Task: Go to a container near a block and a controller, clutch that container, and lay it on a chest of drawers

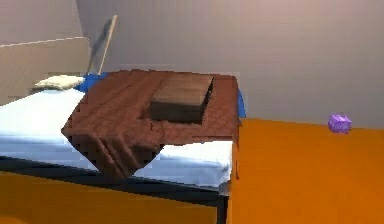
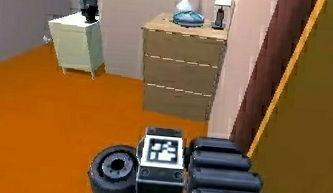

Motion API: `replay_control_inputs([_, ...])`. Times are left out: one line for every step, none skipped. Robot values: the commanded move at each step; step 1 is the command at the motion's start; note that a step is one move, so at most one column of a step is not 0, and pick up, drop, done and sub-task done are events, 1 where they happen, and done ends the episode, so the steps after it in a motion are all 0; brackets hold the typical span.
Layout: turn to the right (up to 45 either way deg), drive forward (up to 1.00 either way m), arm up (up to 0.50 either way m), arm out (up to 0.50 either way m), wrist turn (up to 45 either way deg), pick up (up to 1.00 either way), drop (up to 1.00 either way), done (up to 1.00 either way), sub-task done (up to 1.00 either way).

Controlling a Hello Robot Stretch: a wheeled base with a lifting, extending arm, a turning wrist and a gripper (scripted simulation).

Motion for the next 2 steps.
replay_control_inputs([27.0, 0.0, 0.0, 0.0, 0.0, 0.0, 0.0, 0.0, 0.0])
replay_control_inputs([0.0, 0.45, 0.0, 0.0, 0.0, 0.0, 0.0, 0.0, 0.0])
